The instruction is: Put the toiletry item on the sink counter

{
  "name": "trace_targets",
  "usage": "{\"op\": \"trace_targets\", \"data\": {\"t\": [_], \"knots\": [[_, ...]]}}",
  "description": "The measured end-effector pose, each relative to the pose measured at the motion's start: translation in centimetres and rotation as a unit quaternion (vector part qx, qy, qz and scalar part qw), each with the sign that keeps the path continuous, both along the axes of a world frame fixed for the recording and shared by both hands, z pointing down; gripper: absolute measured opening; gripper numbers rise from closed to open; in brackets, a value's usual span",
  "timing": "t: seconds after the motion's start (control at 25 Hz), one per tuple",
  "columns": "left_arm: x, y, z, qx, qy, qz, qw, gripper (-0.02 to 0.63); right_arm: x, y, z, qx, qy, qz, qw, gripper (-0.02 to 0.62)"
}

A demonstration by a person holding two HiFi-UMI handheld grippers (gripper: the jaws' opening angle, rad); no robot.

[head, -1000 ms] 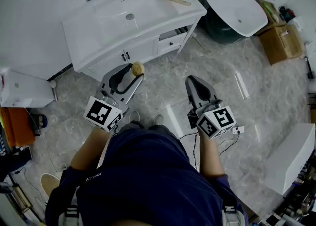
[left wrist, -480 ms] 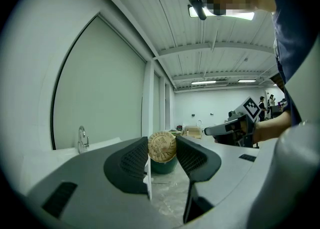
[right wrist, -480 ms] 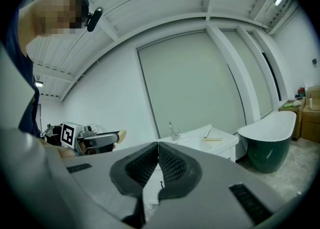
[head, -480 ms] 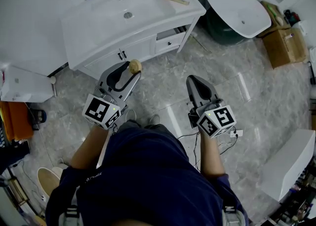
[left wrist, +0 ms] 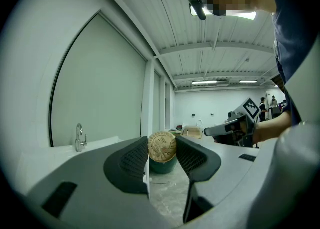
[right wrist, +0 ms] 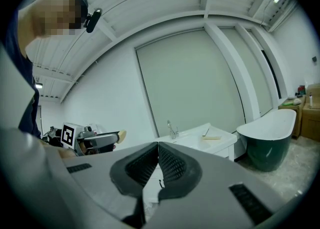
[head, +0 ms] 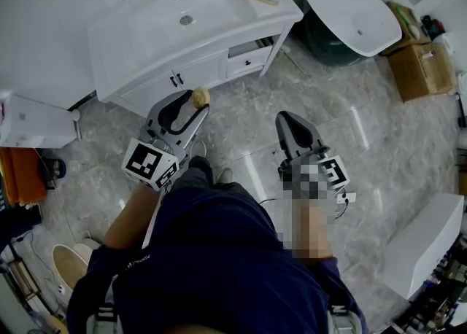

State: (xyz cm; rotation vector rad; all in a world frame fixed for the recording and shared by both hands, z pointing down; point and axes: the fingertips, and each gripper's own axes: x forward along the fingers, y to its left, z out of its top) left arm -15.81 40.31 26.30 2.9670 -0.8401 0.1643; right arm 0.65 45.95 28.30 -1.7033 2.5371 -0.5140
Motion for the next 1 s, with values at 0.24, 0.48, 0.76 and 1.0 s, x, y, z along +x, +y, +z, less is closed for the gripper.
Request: {"op": "trace_targets", "data": {"t": [0.24,0.48,0.76,1.0], "knots": [[0.3,-0.6,0.2,0.001,0.002,0.001,1.0000,0.195,0.4,-0.5,0.1,0.002,0.003,0.003,1.000,0.006],[0.7,-2.7,0.5,-0.001,0.003,0.005,1.0000,0.195,0.7,-2.3,0.4,-0.001,0.004,0.007,1.000,0.006],[1.1,-6.6,1.2,-0.010,0.003,0.012,0.9999,0.195,0.9,-6.1,1.1,-0.013,0.004,0.011,1.000,0.006],[1.3,-11.2,2.0,-0.019,0.002,0.014,0.9997,0.195,0.6,-10.6,1.5,-0.018,0.006,0.007,1.000,0.006]]}}
